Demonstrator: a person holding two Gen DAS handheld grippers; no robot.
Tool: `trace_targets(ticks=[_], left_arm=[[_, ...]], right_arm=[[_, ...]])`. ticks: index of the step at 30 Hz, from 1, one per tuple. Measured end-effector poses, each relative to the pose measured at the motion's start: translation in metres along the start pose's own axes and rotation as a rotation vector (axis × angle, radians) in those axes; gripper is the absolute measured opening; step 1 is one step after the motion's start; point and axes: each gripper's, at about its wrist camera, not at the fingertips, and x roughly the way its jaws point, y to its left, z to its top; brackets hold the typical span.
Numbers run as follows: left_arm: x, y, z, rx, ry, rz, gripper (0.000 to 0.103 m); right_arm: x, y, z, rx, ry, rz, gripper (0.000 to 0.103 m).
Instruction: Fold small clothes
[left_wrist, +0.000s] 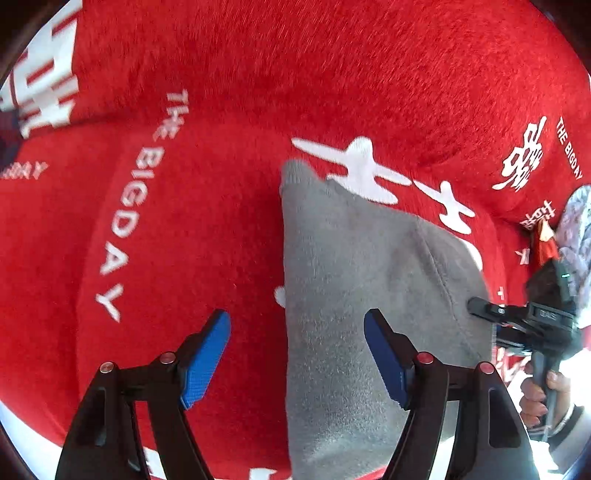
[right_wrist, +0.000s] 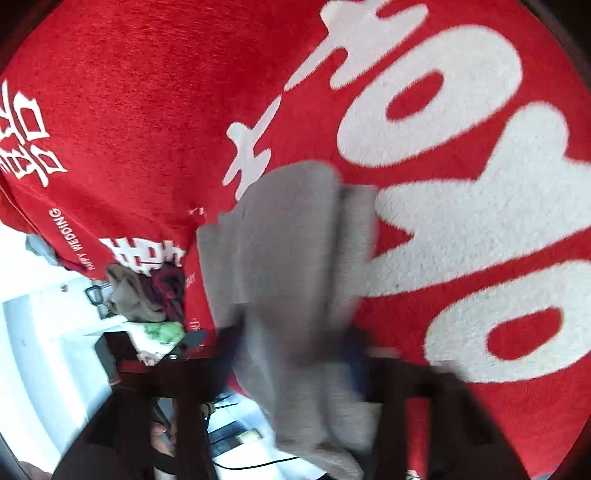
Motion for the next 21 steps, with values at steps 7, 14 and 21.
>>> trace_targets(ticks=[7, 14, 21], left_arm=[[0.043, -0.034, -0.015, 0.088, 0.035, 0.159, 0.075], [0.034, -0.035, -0.020, 0.055, 0.042, 0.207, 0.075], [0.030, -0.037, -0.023, 0.054, 0.064, 0.245, 0.075]], right_arm=[[0.014, -0.007, -0.009, -0.259, 0.002, -0.365, 0.030], [-0.021, -0.014, -0.017, -0.147, -0.044, -0.412, 0.047], [-0.040, 0.024, -0.048, -0.213, -0.071, -0.369, 0.045]])
